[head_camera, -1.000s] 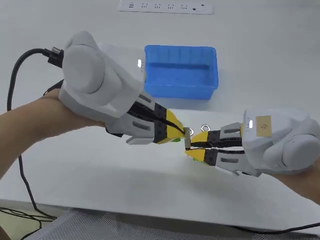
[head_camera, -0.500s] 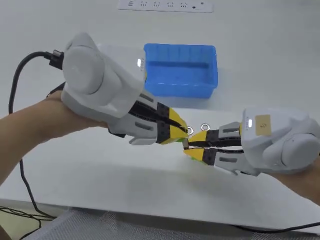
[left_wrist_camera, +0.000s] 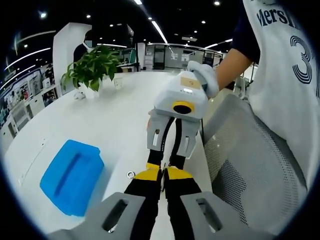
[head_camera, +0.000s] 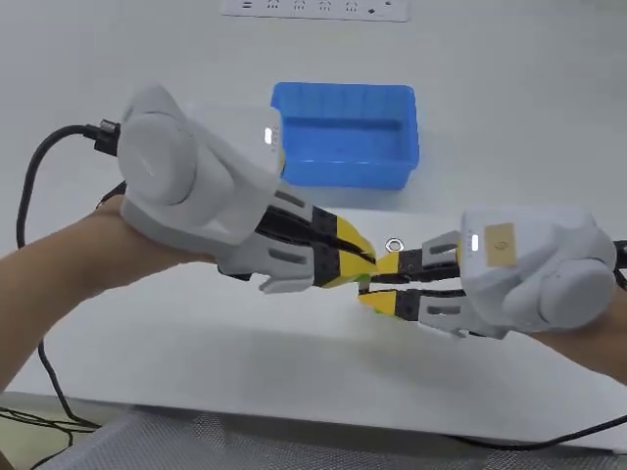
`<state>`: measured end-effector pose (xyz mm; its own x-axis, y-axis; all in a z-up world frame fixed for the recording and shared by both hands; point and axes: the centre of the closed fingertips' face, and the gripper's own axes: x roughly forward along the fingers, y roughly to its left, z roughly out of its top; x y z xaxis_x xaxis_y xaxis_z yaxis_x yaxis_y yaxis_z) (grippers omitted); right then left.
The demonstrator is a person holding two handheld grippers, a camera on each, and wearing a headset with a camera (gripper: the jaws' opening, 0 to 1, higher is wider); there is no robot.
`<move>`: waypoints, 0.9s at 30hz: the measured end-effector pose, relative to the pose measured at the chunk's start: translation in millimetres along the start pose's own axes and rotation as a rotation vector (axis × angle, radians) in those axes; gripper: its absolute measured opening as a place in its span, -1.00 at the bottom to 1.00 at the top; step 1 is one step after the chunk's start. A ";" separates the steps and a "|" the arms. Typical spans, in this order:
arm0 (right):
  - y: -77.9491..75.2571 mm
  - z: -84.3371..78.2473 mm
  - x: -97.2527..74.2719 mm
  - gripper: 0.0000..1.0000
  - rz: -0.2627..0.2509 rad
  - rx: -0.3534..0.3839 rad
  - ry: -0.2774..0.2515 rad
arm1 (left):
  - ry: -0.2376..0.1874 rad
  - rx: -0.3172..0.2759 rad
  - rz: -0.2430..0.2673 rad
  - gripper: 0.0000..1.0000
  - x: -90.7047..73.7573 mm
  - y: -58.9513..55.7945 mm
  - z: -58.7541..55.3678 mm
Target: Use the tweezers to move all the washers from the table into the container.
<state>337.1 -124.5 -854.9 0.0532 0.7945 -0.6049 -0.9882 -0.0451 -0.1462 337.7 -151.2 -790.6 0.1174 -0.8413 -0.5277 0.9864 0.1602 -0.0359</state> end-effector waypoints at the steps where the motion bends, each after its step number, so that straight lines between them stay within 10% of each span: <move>1: 0.1 -0.8 -0.4 -0.81 0.002 -0.003 0.004 | -0.003 -0.002 -0.003 -0.87 1.1 -0.3 0.7; 27: 1.4 -3.1 3.3 -0.80 0.026 -0.033 0.036 | 0.003 -0.009 0.004 -0.83 5.3 -1.0 -13.2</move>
<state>336.3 -123.8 -859.6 0.0334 0.7707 -0.6363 -0.9840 -0.0859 -0.1558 335.8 -149.1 -804.6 0.1213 -0.8391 -0.5302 0.9848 0.1686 -0.0416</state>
